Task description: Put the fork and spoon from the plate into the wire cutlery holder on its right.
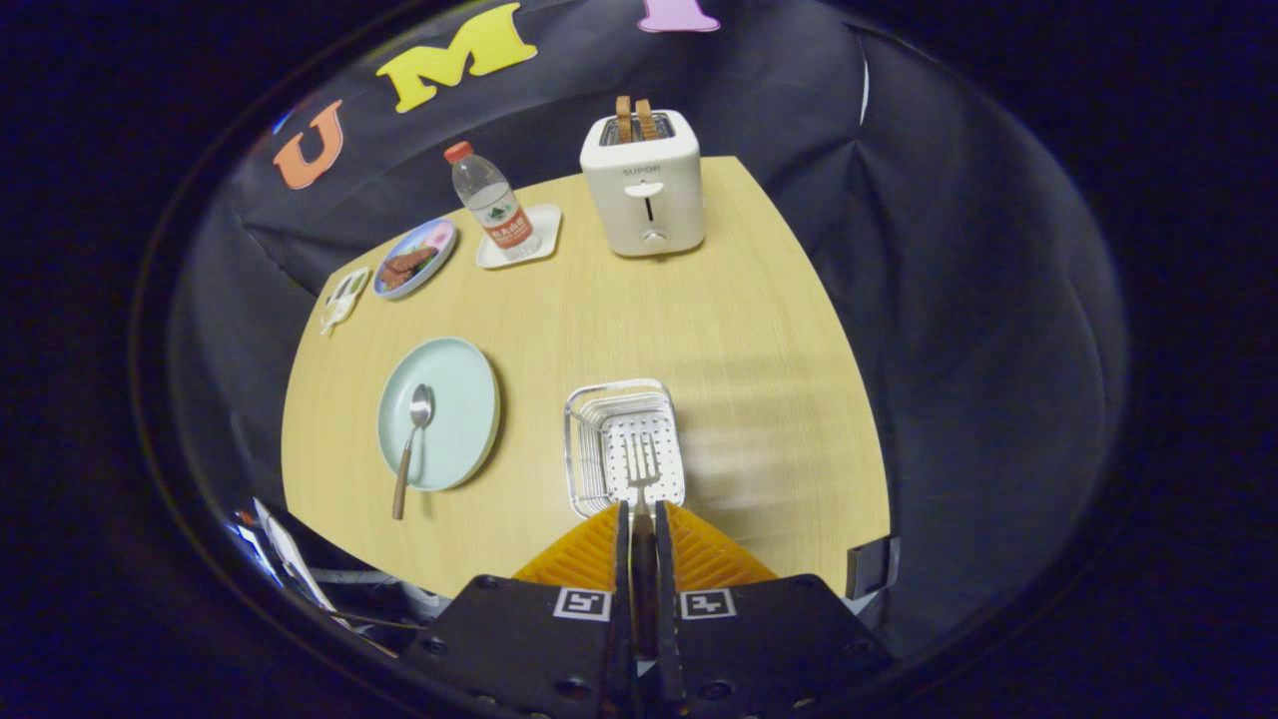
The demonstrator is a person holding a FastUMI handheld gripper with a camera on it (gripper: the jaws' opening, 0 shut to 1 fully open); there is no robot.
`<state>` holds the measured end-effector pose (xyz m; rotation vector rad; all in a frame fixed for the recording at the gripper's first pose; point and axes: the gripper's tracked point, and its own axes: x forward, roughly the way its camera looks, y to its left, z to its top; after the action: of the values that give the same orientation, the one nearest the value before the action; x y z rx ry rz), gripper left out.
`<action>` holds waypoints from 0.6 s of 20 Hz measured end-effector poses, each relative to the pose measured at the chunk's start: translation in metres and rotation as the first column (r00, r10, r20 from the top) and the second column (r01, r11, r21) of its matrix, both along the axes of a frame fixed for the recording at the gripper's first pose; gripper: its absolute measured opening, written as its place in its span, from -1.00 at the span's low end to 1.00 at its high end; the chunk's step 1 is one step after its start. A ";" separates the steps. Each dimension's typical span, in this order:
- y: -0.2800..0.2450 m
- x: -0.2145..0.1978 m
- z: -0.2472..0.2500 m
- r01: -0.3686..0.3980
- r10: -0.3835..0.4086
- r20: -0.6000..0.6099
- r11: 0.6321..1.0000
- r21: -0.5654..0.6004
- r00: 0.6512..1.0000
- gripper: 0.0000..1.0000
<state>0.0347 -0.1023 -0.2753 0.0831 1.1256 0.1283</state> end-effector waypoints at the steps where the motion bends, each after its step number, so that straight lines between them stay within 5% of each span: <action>1: 0.003 0.001 0.003 -0.010 0.010 0.015 1.000 0.004 1.000 -0.84; 2: 0.006 0.003 0.008 -0.017 0.017 0.034 1.000 0.002 0.999 -0.88; 4: 0.013 0.005 0.013 -0.034 0.035 0.066 0.999 -0.004 0.997 -0.60; 12: 0.054 0.004 0.023 -0.092 0.096 0.179 0.995 -0.034 0.979 -0.10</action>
<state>0.0382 -0.0483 -0.2518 -0.0052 0.9499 0.2018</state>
